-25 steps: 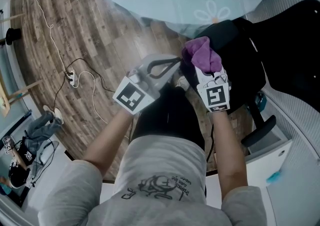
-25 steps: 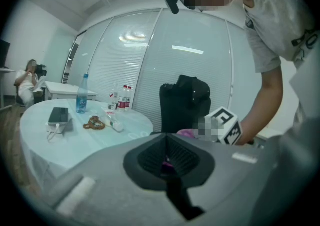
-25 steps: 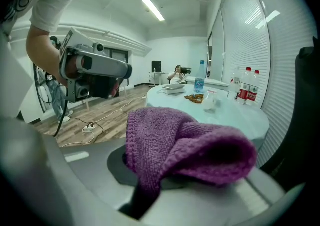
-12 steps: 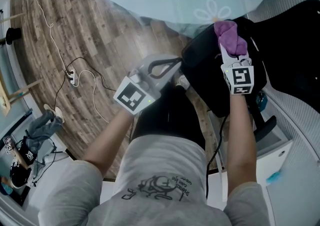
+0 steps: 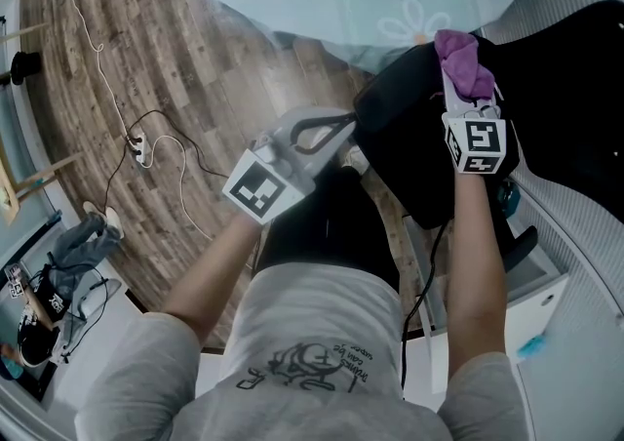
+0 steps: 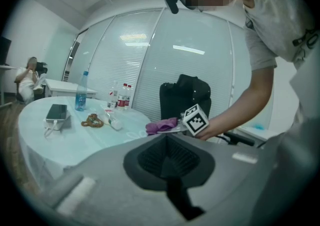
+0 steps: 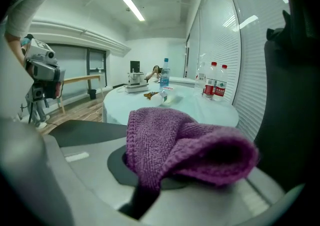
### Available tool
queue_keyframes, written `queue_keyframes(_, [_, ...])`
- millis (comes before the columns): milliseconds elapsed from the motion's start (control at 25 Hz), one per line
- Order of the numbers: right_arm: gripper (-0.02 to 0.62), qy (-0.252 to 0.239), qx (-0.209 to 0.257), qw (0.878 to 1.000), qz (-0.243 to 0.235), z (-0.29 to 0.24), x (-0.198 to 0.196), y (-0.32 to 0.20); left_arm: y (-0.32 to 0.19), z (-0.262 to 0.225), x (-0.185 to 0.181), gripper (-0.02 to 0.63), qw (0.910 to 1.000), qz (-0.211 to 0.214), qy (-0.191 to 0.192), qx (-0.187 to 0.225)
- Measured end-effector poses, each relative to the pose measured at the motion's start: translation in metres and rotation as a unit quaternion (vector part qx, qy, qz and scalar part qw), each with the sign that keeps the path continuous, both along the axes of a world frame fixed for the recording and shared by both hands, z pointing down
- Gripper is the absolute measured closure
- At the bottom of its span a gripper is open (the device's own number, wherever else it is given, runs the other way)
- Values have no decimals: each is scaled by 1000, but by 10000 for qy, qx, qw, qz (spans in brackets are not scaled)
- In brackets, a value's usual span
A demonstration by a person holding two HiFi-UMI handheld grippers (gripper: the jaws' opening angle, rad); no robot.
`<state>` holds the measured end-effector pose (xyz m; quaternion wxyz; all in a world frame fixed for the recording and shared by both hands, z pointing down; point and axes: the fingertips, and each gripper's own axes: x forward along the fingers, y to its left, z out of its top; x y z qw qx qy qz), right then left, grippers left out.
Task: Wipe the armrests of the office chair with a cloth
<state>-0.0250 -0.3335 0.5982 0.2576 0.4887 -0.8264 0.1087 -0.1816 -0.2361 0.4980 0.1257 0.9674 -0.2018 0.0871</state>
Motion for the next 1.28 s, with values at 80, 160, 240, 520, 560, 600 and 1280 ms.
queue_keyframes(80, [568, -34, 14, 9999, -136, -1, -15, 11, 0, -1, 1, 604, 10000, -8, 20, 4])
queue_keyframes(160, [568, -35, 47, 9992, -401, -3, -36, 25, 0, -2, 2, 604, 10000, -4, 23, 19])
queue_keyframes(240, [568, -40, 33, 9977, -671, -3, -59, 43, 0, -1, 2, 604, 10000, -1, 20, 26])
queue_keyframes(520, [568, -81, 67, 9889, -1483, -10, -135, 105, 0, -4, 1, 604, 10000, -39, 33, 23])
queue_keyframes(560, [568, -118, 59, 9884, -1512, -11, -142, 112, 0, -3, 1, 604, 10000, -44, 18, 6])
queue_keyframes(600, [568, -148, 62, 9884, -1508, -13, -147, 117, -1, -2, 1, 604, 10000, -55, 9, -15])
queue_keyframes(1280, [566, -469, 476, 9933, -941, -5, -57, 52, -1, 0, -5, 604, 9998, -203, -3, -80])
